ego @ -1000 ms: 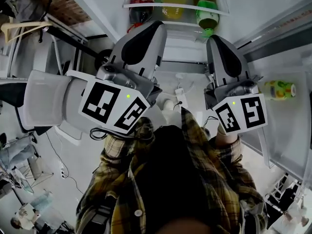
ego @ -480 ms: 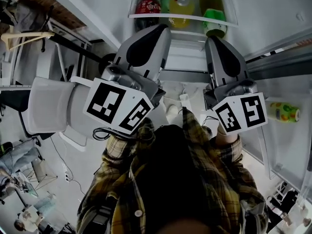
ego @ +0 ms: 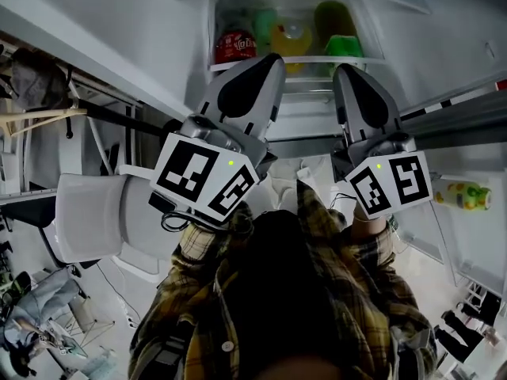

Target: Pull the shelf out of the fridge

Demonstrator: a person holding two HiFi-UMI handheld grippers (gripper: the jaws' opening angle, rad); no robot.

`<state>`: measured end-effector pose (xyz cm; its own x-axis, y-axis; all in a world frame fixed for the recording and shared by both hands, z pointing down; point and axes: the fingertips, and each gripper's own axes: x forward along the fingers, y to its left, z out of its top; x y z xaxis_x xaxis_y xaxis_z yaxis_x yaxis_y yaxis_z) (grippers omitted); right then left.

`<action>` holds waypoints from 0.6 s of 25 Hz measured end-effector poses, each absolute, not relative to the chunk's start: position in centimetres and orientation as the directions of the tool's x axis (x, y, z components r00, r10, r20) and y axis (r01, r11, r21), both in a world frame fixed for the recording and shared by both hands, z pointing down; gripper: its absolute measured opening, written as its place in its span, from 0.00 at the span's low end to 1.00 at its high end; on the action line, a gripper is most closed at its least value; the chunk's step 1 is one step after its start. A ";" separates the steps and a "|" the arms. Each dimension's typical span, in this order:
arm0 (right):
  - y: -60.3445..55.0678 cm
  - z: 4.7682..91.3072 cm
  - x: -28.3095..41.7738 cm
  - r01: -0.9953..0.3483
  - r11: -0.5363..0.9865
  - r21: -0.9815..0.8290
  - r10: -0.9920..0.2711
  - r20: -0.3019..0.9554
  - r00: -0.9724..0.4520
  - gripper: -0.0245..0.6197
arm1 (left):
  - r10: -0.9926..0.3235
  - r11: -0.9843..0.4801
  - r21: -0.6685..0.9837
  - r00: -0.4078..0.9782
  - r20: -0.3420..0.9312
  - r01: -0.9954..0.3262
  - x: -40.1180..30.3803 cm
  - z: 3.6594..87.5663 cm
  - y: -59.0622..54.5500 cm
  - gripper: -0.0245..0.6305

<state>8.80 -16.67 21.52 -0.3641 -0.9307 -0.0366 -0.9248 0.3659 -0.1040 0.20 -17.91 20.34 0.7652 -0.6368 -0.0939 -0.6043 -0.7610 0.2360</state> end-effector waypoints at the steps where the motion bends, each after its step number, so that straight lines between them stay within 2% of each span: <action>1: -17.1 21.8 8.4 -0.927 0.361 -0.105 -0.933 -0.031 -0.359 0.06 | -0.632 -0.764 0.237 0.769 -0.089 -0.600 0.0 20.6 -18.4 0.04; 6: -19.2 23.8 6.4 -0.927 0.352 -0.125 -0.934 0.008 -0.356 0.06 | -0.617 -0.771 0.241 0.785 -0.054 -0.589 -0.9 22.5 -19.7 0.04; 15: -20.5 25.2 8.2 -0.914 0.369 -0.166 -0.924 0.037 -0.380 0.06 | -0.660 -0.727 0.283 0.751 -0.036 -0.625 0.5 23.8 -21.0 0.04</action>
<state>8.21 -20.55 25.21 -0.3798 -0.9243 0.0372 -0.9144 0.3690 -0.1662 0.50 -21.01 23.77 0.7508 -0.6596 -0.0357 -0.6254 -0.7273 0.2827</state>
